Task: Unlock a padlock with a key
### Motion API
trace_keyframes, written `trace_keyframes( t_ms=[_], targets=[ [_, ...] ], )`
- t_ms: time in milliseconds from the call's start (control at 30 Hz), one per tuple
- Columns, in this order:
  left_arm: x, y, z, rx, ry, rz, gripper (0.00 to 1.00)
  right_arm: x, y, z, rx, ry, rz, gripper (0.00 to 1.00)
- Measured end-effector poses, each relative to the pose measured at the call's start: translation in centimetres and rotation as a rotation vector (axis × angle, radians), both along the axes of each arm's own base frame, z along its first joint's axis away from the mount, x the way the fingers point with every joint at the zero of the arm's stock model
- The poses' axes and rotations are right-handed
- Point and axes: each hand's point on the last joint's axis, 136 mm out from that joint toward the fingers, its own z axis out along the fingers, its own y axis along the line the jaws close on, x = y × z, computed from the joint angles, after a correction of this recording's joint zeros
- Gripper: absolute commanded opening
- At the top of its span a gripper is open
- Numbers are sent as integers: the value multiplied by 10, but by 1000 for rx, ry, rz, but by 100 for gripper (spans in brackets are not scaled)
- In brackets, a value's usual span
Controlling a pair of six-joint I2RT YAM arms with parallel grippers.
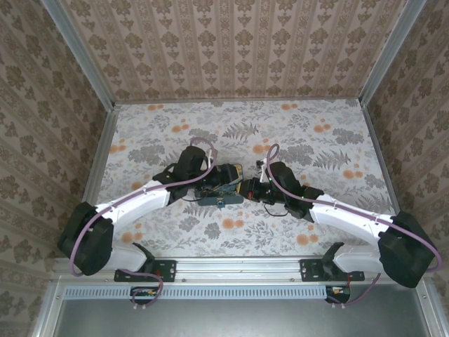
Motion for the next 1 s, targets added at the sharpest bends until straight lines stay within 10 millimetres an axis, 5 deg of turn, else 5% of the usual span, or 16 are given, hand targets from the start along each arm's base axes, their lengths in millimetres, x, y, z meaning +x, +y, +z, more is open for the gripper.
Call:
trace_keyframes(
  t_ms=[233,767,1000],
  targets=[
    [-2,-2,-7,3,22,1,74,2,2,-1,4,3,-3,0],
    [0,-9,-13,-8,31,3,49,4,7,4,45,-2,-1,0],
    [0,-8,-16,5,29,7,56,3,6,0,39,5,-1,0]
  ],
)
